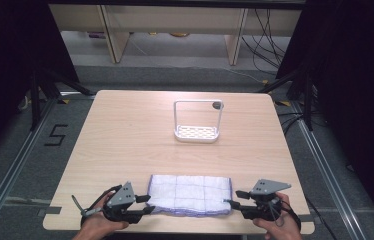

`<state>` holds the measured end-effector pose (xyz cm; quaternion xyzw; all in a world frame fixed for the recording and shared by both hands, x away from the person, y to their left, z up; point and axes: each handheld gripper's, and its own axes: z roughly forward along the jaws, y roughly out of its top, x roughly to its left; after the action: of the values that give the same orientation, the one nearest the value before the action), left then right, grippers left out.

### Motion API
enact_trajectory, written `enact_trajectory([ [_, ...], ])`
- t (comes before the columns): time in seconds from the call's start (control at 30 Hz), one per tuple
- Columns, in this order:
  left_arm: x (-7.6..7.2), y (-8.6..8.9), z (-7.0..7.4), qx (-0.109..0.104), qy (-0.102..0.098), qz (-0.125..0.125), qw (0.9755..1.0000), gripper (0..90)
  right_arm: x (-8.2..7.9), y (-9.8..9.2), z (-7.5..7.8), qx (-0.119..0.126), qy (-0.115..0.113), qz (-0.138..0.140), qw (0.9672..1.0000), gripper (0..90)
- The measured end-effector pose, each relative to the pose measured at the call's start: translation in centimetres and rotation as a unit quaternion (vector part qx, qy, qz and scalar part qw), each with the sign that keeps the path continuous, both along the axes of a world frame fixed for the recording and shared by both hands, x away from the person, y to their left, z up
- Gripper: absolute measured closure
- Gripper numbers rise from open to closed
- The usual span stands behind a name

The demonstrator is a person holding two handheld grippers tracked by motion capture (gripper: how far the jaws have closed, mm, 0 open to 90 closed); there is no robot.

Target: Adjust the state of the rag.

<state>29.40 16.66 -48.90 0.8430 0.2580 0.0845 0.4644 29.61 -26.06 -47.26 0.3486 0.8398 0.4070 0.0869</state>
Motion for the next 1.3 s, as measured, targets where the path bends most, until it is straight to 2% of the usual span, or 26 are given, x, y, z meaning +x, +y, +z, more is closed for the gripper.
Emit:
enact_trajectory([
  [0.07,1.0,0.3,0.9,-0.010,-0.007,0.019,0.9997,54.8,0.8,-0.5,0.8,0.018,-0.002,-0.023,0.9996,50.3],
  [0.1,1.7,0.5,1.3,0.001,-0.012,0.023,0.9997,52.9,1.2,-0.5,1.0,0.019,-0.005,-0.044,0.9988,48.7],
  [0.13,2.2,0.5,1.5,-0.005,-0.011,0.027,0.9996,52.4,1.8,-0.5,1.3,0.012,-0.004,-0.059,0.9982,48.5],
  [0.2,3.9,0.2,1.8,-0.001,-0.003,0.043,0.9991,52.0,3.1,-0.5,1.4,-0.005,-0.019,-0.062,0.9979,47.9],
  [0.27,5.5,-0.3,1.6,0.024,0.005,0.050,0.9985,51.5,4.4,0.0,1.1,-0.015,-0.003,-0.079,0.9967,47.9],
  [0.33,7.0,-1.0,1.0,0.051,0.006,0.054,0.9973,51.4,5.8,0.2,0.5,-0.032,-0.002,-0.075,0.9967,48.7],
  [0.4,8.3,-1.6,0.2,0.051,0.024,0.055,0.9969,51.5,6.6,0.5,-0.1,-0.046,0.006,-0.076,0.9960,48.7],
  [0.47,9.0,-1.9,-0.5,0.072,0.030,0.050,0.9957,51.6,7.0,0.8,-0.3,-0.049,0.007,-0.076,0.9959,48.7],
  [0.57,9.4,-2.2,-1.2,0.102,0.022,0.049,0.9934,50.7,7.2,1.0,-0.3,-0.040,0.014,-0.071,0.9966,48.6],
  [0.6,9.5,-2.3,-1.3,0.102,0.023,0.047,0.9934,50.8,7.3,1.4,-0.8,-0.031,-0.002,-0.076,0.9966,48.2],
  [0.63,9.5,-2.3,-1.3,0.105,0.023,0.043,0.9933,51.1,7.3,1.4,-0.5,-0.049,0.019,-0.073,0.9959,48.2],
  [0.7,9.4,-2.5,-1.4,0.113,0.018,0.039,0.9926,51.4,7.3,1.8,-1.1,-0.050,0.012,-0.073,0.9960,48.2],
  [0.73,9.5,-2.5,-1.5,0.120,0.015,0.036,0.9919,51.3,7.3,1.9,-1.1,-0.060,0.024,-0.069,0.9955,48.2],
  [0.8,9.4,-2.6,-1.8,0.122,0.019,0.033,0.9919,50.9,7.3,2.3,-1.5,-0.066,0.030,-0.072,0.9948,48.3],
  [0.83,9.3,-2.6,-1.9,0.121,0.022,0.033,0.9919,50.9,7.4,2.3,-1.8,-0.072,0.019,-0.070,0.9947,48.3],
  [0.87,9.3,-2.5,-1.9,0.123,0.022,0.032,0.9917,51.0,7.3,2.4,-1.8,-0.076,0.034,-0.070,0.9940,48.3],
  [0.9,9.3,-2.5,-1.9,0.124,0.022,0.032,0.9915,50.7,7.5,2.5,-2.1,-0.081,0.019,-0.065,0.9944,48.3],
  [0.93,9.2,-2.5,-1.9,0.124,0.022,0.032,0.9915,50.6,7.3,2.6,-2.2,-0.078,0.031,-0.070,0.9940,48.6],
  [1.0,9.3,-2.5,-2.0,0.123,0.024,0.032,0.9916,51.1,7.3,2.8,-2.4,-0.088,0.024,-0.066,0.9937,49.1],
  [1.07,9.3,-2.5,-2.0,0.118,0.032,0.035,0.9919,52.2,7.2,2.9,-2.3,-0.087,0.030,-0.066,0.9936,49.8],
  [1.1,9.4,-2.4,-2.0,0.116,0.033,0.031,0.9922,53.1,7.3,2.8,-2.3,-0.099,0.022,-0.059,0.9931,50.3],
  [1.13,9.4,-2.3,-2.1,0.113,0.034,0.030,0.9926,54.9,7.2,3.0,-2.3,-0.095,0.035,-0.065,0.9927,51.0],
  [1.2,9.3,-2.4,-2.1,0.109,0.036,0.030,0.9929,57.8,7.3,3.0,-2.6,-0.095,0.019,-0.062,0.9934,52.5],
  [1.23,9.3,-2.4,-2.0,0.115,0.033,0.024,0.9926,59.7,7.2,3.0,-2.6,-0.098,0.033,-0.062,0.9927,53.3],
  [1.27,9.2,-2.4,-2.0,0.114,0.035,0.023,0.9926,61.1,7.3,3.0,-2.6,-0.097,0.029,-0.058,0.9931,54.4],
  [1.3,9.2,-2.4,-2.0,0.113,0.035,0.021,0.9927,61.8,7.3,3.1,-2.6,-0.096,0.037,-0.060,0.9929,55.0],
])
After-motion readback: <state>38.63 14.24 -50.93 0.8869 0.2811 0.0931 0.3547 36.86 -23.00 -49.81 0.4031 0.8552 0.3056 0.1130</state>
